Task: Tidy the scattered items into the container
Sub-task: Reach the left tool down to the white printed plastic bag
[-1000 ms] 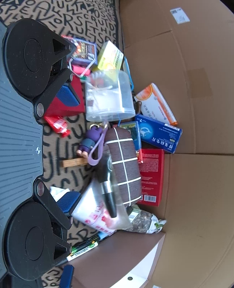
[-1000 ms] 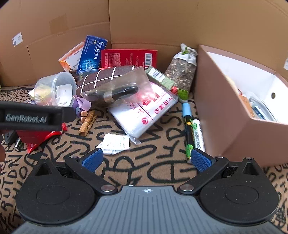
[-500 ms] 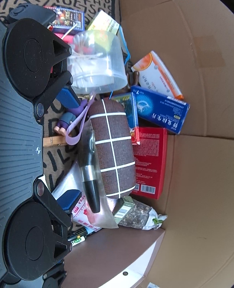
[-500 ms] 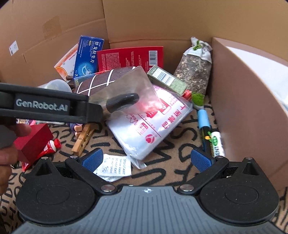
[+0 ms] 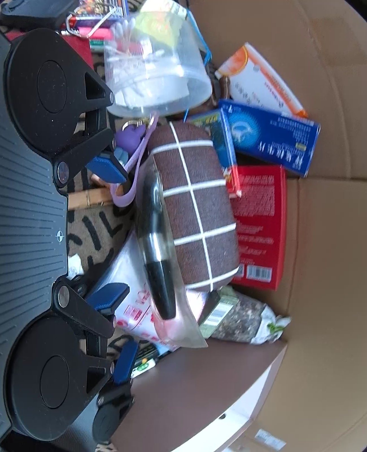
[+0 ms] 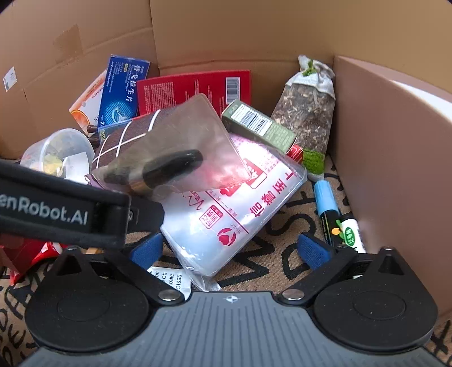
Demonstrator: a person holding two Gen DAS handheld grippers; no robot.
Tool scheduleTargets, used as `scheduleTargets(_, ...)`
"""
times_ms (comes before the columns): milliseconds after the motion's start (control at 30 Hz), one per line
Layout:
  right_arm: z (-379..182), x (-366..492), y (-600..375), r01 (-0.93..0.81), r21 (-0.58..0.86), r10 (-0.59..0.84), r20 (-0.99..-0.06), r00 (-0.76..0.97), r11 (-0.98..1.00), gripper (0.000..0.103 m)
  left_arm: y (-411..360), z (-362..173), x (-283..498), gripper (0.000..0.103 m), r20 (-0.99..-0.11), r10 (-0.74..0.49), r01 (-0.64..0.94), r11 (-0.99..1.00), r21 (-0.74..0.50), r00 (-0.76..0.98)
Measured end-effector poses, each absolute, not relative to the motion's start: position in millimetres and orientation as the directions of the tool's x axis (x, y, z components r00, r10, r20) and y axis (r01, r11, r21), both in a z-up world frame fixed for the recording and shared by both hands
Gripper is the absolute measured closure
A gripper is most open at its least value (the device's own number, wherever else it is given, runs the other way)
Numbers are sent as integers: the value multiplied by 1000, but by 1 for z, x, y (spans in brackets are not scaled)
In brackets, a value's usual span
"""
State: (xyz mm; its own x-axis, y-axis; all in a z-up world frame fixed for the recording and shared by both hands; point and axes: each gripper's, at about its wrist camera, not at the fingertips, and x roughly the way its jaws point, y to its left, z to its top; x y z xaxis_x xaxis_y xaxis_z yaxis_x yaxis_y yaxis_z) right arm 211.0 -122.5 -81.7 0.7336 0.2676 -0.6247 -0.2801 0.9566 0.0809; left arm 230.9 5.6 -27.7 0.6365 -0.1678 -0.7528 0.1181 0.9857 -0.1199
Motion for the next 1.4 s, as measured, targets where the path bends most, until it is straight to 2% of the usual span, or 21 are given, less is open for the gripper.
scheduleTargets(67, -82, 212, -122, -299, 85, 285, -625, 727, 950, 14, 3, -29, 232, 19, -751, -168, 128, 985, -112, 639)
scheduleTargets(100, -81, 210, -122, -305, 88, 292, -624, 725, 948, 23, 2, -29, 232, 19, -750, -167, 128, 986, -110, 640)
scheduleTargets(167, -78, 206, -122, -318, 95, 305, -623, 720, 943, 34, 2, -29, 231, 22, -748, -166, 125, 986, -111, 643)
scheduleTargets(233, -75, 202, -122, -330, 101, 318, -621, 716, 939, 40, 4, -27, 229, 26, -748, -176, 128, 984, -122, 639)
scheduleTargets(400, -69, 193, -122, -360, 117, 352, -618, 703, 926, 58, 8, -23, 220, 25, -749, -216, 148, 976, -158, 626)
scheduleTargets(500, -64, 188, -122, -378, 127, 371, -615, 695, 917, 64, 8, -21, 213, 24, -749, -226, 154, 974, -166, 623)
scheduleTargets(733, -54, 161, -123, -408, 126, 394, -615, 683, 904, 71, 2, -15, 185, 25, -740, -275, 204, 961, -188, 614)
scheduleTargets(967, -46, 121, -128, -476, 120, 440, -620, 649, 871, 89, -9, -15, 153, 24, -739, -314, 264, 946, -188, 596)
scheduleTargets(1133, -53, 109, -136, -459, 124, 420, -656, 628, 880, 88, -13, -21, 141, 19, -750, -329, 289, 938, -191, 574)
scheduleTargets(1167, -54, 109, -139, -447, 128, 412, -662, 626, 885, 83, -14, -22, 142, 19, -750, -321, 284, 941, -184, 578)
scheduleTargets(1200, -54, 108, -141, -434, 126, 401, -662, 633, 892, 70, -14, -22, 144, 18, -746, -319, 283, 942, -180, 585)
scheduleTargets(1233, -53, 109, -143, -415, 113, 381, -657, 650, 903, 62, -14, -22, 146, 18, -742, -316, 283, 943, -177, 591)
scheduleTargets(1267, -52, 109, -144, -398, 99, 362, -652, 666, 912, 45, -14, -23, 150, 17, -737, -318, 288, 942, -173, 596)
scheduleTargets(1300, -50, 109, -145, -385, 81, 343, -645, 683, 919, 37, -14, -23, 154, 17, -733, -319, 293, 941, -170, 601)
scheduleTargets(1400, -49, 112, -147, -377, 68, 332, -635, 698, 924, 38, -13, -25, 172, 17, -739, -308, 277, 946, -170, 599)
